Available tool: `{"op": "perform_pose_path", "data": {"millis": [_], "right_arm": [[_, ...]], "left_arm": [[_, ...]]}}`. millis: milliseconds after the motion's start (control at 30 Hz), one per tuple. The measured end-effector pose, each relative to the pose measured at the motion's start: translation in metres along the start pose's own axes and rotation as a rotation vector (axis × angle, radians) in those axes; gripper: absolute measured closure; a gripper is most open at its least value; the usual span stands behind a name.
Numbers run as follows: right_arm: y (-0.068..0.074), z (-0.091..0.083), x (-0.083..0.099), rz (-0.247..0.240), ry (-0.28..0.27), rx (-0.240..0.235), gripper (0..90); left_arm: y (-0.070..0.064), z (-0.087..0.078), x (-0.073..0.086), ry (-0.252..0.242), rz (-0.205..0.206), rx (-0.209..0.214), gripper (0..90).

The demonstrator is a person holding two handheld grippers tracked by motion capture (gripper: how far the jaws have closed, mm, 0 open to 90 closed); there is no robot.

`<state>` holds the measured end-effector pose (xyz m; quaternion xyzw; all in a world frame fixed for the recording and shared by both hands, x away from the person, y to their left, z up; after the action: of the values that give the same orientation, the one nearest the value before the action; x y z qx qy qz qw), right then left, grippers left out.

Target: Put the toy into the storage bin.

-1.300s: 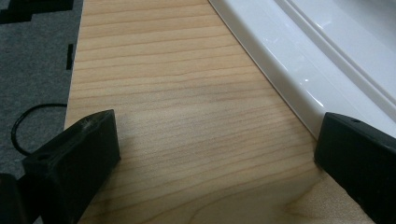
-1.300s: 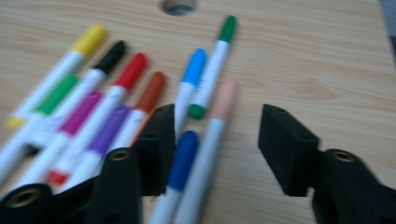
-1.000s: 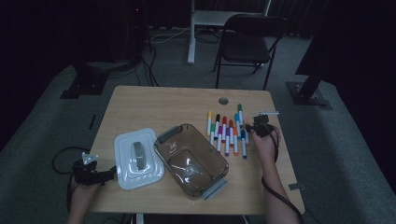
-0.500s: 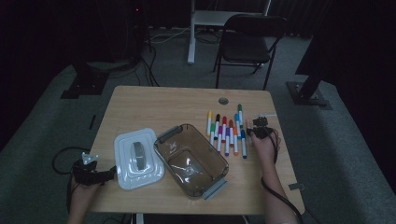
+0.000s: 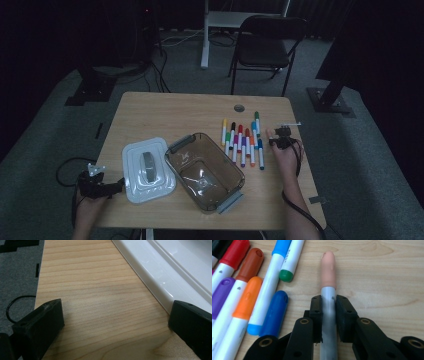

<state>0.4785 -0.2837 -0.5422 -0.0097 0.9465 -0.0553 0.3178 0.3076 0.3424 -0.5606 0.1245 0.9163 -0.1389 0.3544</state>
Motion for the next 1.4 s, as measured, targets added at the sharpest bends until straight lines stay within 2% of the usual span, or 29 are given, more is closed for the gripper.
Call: {"op": "perform_pose_path", "data": {"millis": [233, 267, 400, 433, 600, 767, 933, 967, 1033, 1133, 1200, 1400], "right_arm": [[-0.003, -0.012, 0.0, 0.016, -0.012, -0.024, 76.8], [-0.005, -0.025, -0.002, 0.023, -0.03, -0.027, 76.9], [-0.004, -0.039, -0.004, 0.022, -0.046, -0.03, 76.9], [-0.003, -0.048, -0.006, 0.029, -0.06, -0.061, 76.9], [0.005, -0.074, -0.009, 0.017, -0.111, -0.123, 76.9], [0.021, -0.106, -0.015, -0.009, -0.166, -0.192, 76.9], [0.041, -0.143, -0.019, -0.054, -0.227, -0.252, 76.9], [0.041, -0.143, -0.019, -0.054, -0.227, -0.252, 76.9], [0.053, -0.161, -0.019, -0.077, -0.252, -0.285, 76.9], [0.064, -0.177, -0.018, -0.092, -0.273, -0.325, 76.9], [0.076, -0.189, -0.016, -0.12, -0.291, -0.357, 76.9], [0.104, -0.207, -0.012, -0.171, -0.305, -0.422, 76.9]], "left_arm": [[0.0, 0.0, 0.0, 0.0, 0.0, 0.0, 0.6], [0.0, 0.0, 0.0, 0.0, 0.0, 0.0, 0.6], [0.0, 0.0, 0.0, -0.001, -0.001, 0.0, 0.6], [0.0, 0.0, 0.0, 0.0, 0.0, 0.0, 0.6], [0.0, 0.0, 0.0, 0.0, 0.0, 0.0, 0.6], [0.0, 0.0, 0.0, -0.001, 0.0, 0.0, 0.6], [0.0, 0.0, 0.0, 0.0, 0.0, 0.0, 0.6], [0.0, 0.0, 0.0, 0.0, 0.0, 0.0, 0.6], [0.0, 0.0, 0.0, -0.002, -0.001, 0.0, 0.6], [0.0, 0.0, 0.0, -0.002, 0.0, -0.001, 0.6], [0.0, 0.0, 0.0, -0.002, 0.0, -0.001, 0.6], [0.0, 0.0, 0.0, -0.002, 0.0, -0.001, 0.6]]}}
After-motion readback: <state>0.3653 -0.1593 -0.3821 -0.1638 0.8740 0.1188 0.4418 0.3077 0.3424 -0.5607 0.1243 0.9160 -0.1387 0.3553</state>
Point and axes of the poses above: each handheld gripper's, and its own axes: z roughly forward along the jaws, x roughly out of its underside, y roughly to its left, the point moved 2 cm from there along z, roughly forward along the jaws, and after that the axes turned 14 degrees about x, right-handed, at the moved point
